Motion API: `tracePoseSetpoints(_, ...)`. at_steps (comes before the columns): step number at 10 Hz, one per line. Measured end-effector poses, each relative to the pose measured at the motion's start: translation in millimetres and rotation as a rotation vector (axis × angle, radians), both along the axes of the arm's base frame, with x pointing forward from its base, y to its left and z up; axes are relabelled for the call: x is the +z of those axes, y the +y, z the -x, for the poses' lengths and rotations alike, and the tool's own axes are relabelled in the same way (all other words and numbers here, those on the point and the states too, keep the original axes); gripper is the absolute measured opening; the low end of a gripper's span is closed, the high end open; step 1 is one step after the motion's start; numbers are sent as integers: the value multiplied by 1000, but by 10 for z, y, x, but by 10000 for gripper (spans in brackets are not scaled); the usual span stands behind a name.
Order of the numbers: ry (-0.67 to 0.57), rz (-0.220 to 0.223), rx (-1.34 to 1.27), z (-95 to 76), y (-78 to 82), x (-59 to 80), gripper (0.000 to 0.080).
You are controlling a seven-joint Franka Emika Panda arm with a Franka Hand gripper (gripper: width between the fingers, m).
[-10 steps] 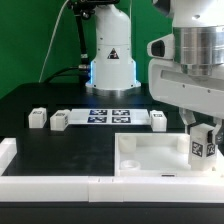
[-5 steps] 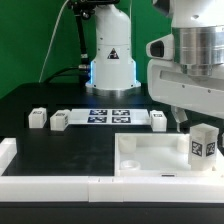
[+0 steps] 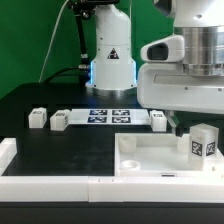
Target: Assemble one leg
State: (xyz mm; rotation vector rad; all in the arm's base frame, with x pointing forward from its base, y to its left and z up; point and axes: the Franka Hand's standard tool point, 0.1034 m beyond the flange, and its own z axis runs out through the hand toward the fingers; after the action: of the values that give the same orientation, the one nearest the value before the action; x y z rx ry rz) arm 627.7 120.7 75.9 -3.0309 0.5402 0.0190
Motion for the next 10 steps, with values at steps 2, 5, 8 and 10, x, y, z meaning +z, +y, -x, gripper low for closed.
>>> tracePoseSetpoints(2, -14, 16, 218, 3, 20, 2, 649)
tracePoseSetpoints(5, -28, 33, 528, 1, 4, 2, 649)
tracePoseSetpoints(8, -39, 33, 757, -5, -32, 1, 649)
tracePoseSetpoints(10, -38, 33, 751, -5, -34, 1, 521)
